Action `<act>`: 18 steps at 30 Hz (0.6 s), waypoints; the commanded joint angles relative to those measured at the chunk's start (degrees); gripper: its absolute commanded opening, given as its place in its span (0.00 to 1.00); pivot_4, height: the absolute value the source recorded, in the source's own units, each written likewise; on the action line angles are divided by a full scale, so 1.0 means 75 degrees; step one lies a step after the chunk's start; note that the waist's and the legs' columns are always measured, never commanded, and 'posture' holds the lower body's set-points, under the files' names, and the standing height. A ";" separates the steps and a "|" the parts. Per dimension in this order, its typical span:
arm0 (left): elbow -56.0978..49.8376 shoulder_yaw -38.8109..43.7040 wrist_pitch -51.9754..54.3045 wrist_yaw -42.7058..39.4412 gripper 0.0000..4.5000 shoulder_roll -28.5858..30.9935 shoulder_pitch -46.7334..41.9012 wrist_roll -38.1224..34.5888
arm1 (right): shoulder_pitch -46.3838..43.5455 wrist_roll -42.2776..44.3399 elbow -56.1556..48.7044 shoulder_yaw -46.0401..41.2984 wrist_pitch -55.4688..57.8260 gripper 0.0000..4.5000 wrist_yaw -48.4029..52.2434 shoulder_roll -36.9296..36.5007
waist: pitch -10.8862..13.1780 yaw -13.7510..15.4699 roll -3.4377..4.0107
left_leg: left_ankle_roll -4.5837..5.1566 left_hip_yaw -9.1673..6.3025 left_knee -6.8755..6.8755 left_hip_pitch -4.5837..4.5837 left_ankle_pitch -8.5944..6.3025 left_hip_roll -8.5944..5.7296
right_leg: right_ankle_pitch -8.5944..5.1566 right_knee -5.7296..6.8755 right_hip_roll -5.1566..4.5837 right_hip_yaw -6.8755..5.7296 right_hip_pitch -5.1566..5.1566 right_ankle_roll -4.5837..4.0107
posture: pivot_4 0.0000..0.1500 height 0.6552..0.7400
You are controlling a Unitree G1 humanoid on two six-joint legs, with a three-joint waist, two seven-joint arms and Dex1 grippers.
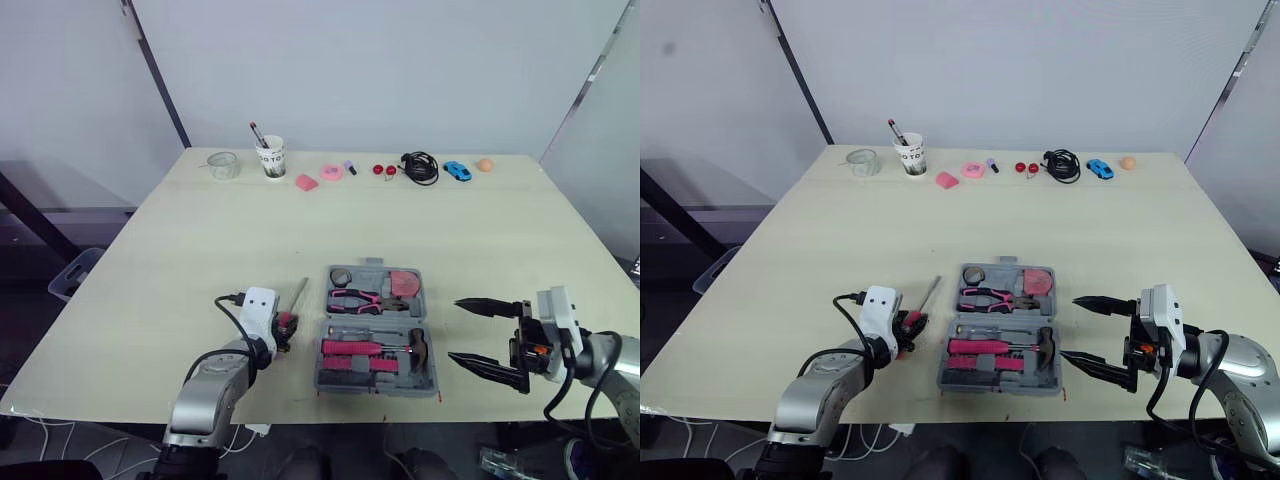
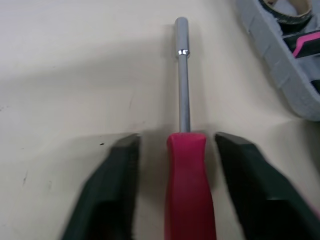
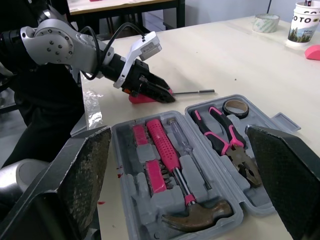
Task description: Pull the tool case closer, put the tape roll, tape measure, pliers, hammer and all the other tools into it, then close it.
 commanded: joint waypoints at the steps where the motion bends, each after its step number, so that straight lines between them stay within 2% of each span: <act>1: -0.0227 -0.0140 0.0084 0.0027 0.20 -0.0074 0.0157 0.0077 | -0.0058 0.0031 -0.0074 -0.0205 -0.0160 1.00 0.0030 -0.0073 | 0.0000 -0.0001 0.0000 | 0.0000 0.0000 0.0000 0.0000 0.0000 0.0000 | 0.0000 0.0000 0.0000 0.0000 0.0000 0.0000 | 1.00 1.00; 2: -0.0243 -0.0140 0.0085 0.0036 0.13 -0.0086 0.0185 0.0093 | -0.0061 0.0031 -0.0063 -0.0203 -0.0169 1.00 0.0031 -0.0072 | -0.0001 -0.0003 0.0001 | 0.0000 0.0001 0.0000 0.0000 0.0000 0.0000 | 0.0000 0.0000 0.0000 0.0001 0.0000 0.0000 | 1.00 1.00; 3: -0.0261 -0.0134 0.0094 0.0052 0.13 -0.0101 0.0210 0.0112 | -0.0070 0.0034 -0.0052 -0.0198 -0.0176 1.00 0.0031 -0.0069 | -0.0001 -0.0005 0.0001 | 0.0000 0.0001 0.0000 0.0001 0.0000 0.0000 | 0.0000 0.0000 0.0000 0.0001 0.0000 0.0000 | 1.00 1.00; 18: -0.0348 0.0119 -0.0037 -0.0187 0.13 0.0216 0.0237 0.0164 | -0.0238 0.0283 -0.0019 -0.0021 -0.0078 1.00 0.0485 -0.0033 | 0.0000 -0.0012 0.0000 | 0.0000 0.0000 -0.0001 0.0001 0.0000 0.0001 | -0.0003 0.0000 0.0001 0.0001 0.0000 -0.0006 | 1.00 1.00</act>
